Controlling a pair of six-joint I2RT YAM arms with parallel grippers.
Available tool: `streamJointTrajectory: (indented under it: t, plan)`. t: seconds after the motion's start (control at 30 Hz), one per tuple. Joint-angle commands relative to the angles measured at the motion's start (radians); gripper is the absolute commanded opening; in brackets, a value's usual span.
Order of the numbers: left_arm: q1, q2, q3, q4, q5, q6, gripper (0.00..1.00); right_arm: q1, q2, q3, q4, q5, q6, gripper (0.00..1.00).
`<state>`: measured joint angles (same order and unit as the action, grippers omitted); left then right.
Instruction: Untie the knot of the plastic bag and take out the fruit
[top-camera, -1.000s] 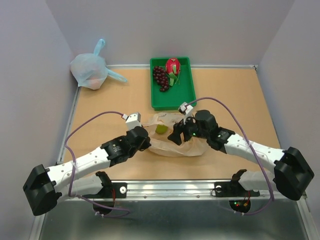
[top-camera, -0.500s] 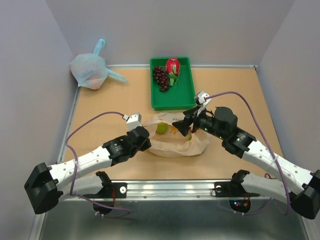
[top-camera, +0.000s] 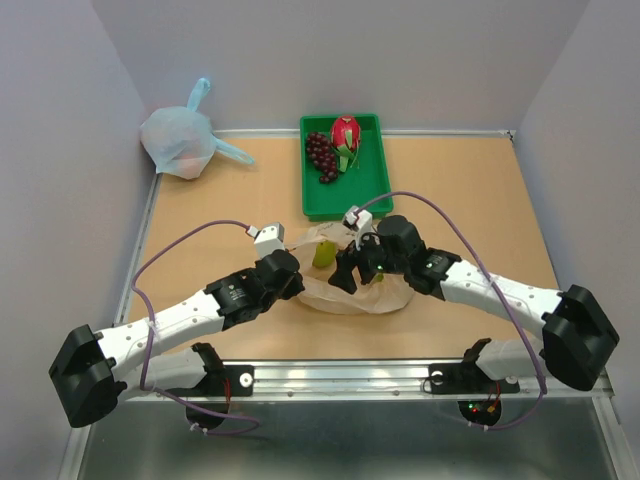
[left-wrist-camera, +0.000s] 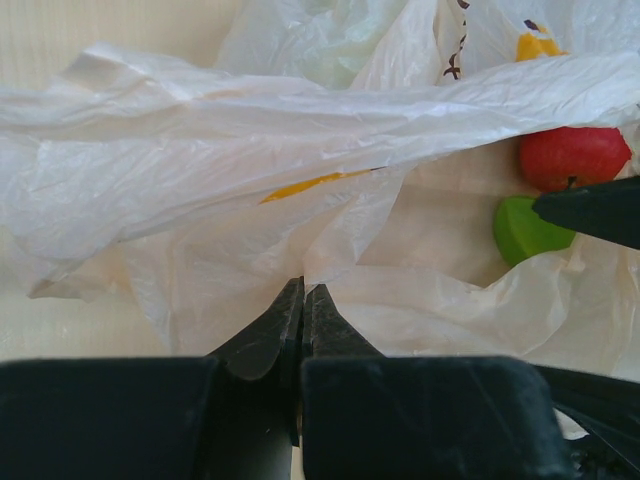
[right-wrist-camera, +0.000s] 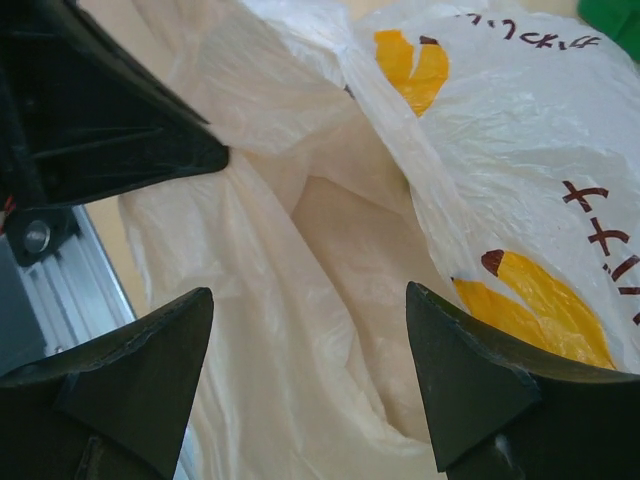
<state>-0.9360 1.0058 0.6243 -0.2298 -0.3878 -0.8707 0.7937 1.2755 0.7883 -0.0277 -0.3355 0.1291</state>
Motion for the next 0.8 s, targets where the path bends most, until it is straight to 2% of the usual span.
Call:
streamJointTrajectory:
  t: [0.0,0.07,0.1,0.2,0.47,0.77]
  plan:
    - [-0.006,-0.016,0.04,0.004,-0.003,0.001,0.09,0.01,0.034,-0.027,0.175,0.105,-0.003,0.82]
    - [-0.006,-0.016,0.04,0.004,0.007,0.002,0.09,0.009,0.062,-0.05,0.253,0.205,0.029,0.82]
    - [-0.006,-0.012,0.04,0.004,0.01,0.004,0.09,0.009,0.071,-0.084,0.353,0.216,0.032,0.82]
    - [-0.006,-0.003,0.041,0.009,0.021,0.009,0.09,0.009,0.122,-0.109,0.512,0.257,0.056,0.82]
    - [-0.014,0.005,0.045,0.023,0.05,0.01,0.09,0.009,0.313,-0.093,0.734,0.271,0.041,0.83]
    - [-0.035,0.028,0.057,0.03,0.075,0.006,0.09,0.009,0.433,-0.093,0.913,0.274,0.058,0.83]
